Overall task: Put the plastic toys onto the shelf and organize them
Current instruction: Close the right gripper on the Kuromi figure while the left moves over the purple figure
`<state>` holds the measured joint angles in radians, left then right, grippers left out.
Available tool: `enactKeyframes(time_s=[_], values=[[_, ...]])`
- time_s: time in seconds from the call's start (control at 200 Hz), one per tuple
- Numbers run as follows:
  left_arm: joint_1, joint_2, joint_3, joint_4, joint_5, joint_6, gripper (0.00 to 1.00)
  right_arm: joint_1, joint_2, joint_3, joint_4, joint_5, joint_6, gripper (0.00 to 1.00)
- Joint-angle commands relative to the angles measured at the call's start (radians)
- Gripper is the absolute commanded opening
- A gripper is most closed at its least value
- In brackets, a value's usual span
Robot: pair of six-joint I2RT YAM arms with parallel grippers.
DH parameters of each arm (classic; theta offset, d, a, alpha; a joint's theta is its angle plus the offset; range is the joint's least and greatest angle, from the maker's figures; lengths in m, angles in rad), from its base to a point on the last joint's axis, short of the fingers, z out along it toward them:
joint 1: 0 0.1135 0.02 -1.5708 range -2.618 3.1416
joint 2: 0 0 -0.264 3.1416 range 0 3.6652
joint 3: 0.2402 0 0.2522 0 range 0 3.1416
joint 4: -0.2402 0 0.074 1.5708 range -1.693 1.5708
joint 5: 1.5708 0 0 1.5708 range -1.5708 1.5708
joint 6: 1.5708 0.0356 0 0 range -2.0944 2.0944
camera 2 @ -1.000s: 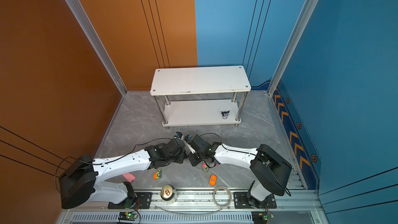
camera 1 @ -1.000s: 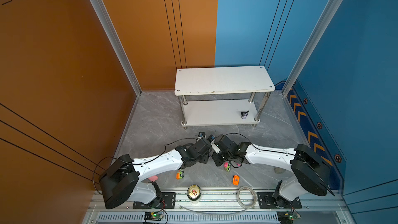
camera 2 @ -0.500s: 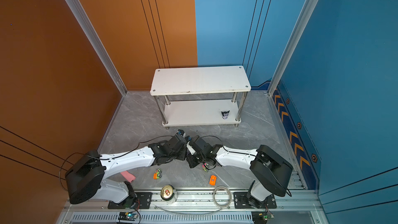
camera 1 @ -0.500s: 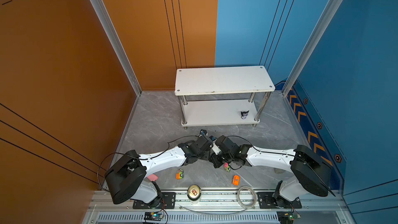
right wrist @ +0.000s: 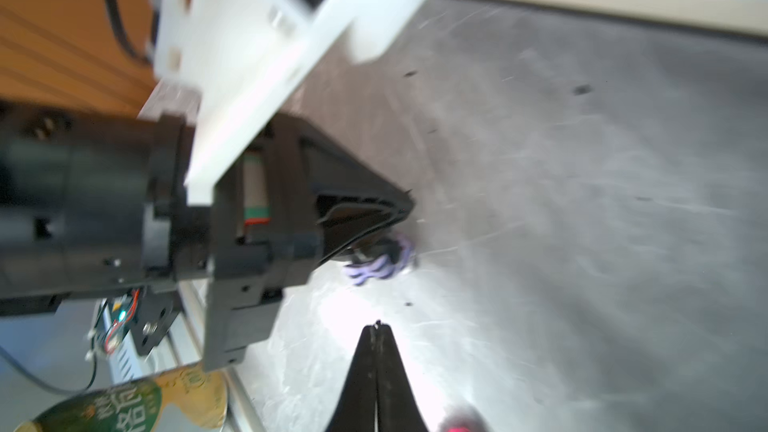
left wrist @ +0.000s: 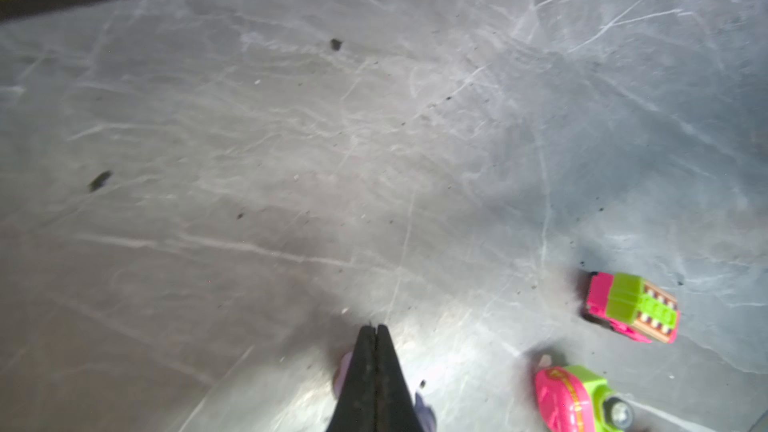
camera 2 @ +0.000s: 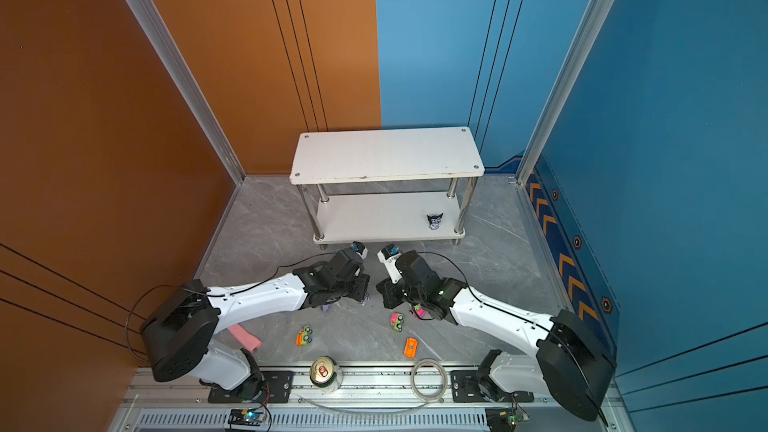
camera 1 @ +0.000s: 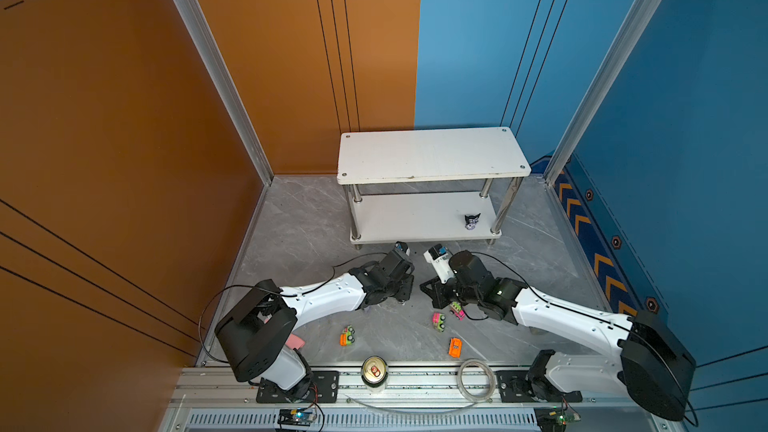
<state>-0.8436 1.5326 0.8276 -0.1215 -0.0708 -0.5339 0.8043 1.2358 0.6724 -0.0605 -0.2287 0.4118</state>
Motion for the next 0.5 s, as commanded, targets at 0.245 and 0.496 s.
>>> enactKeyframes(time_s=[0.245,0.496], values=[[0.0,-0.011,0.088,-0.044,0.018,0.053,0.0,0.014,0.019,0.016,-0.147,0.097,-0.122,0.5],[0.057,-0.211,0.053,-0.186,-0.098,0.07,0.07,0.178,0.178,0.114,-0.123,0.23,-0.16,1.0]])
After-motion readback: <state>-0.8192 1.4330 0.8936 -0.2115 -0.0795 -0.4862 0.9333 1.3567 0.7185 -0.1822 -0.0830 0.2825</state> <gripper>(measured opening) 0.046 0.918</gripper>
